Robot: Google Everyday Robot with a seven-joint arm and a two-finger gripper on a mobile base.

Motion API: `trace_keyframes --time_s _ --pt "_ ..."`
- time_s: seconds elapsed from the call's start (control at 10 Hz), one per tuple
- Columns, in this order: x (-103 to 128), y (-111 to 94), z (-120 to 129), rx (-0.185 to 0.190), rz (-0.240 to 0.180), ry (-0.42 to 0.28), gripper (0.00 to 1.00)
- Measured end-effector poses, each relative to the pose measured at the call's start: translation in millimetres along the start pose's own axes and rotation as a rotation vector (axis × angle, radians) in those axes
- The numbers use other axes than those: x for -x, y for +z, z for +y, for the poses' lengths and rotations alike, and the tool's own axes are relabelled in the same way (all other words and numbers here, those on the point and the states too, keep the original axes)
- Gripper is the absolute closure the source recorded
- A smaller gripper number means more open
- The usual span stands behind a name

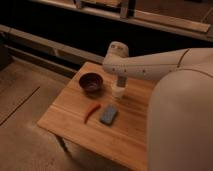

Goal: Place the eraser in the ceramic cup

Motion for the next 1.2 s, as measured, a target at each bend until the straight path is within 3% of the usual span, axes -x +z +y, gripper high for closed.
trace_keyframes --time_s 0.4,0.9,1.2 --pt "-9.8 18.1 2.3 0.000 0.029 -0.006 1.00" --pt "-2.3 19.8 10.3 0.011 0.026 -0.014 1.00" --pt "-9.0 21.3 22.9 0.029 0.038 -0.033 1.00"
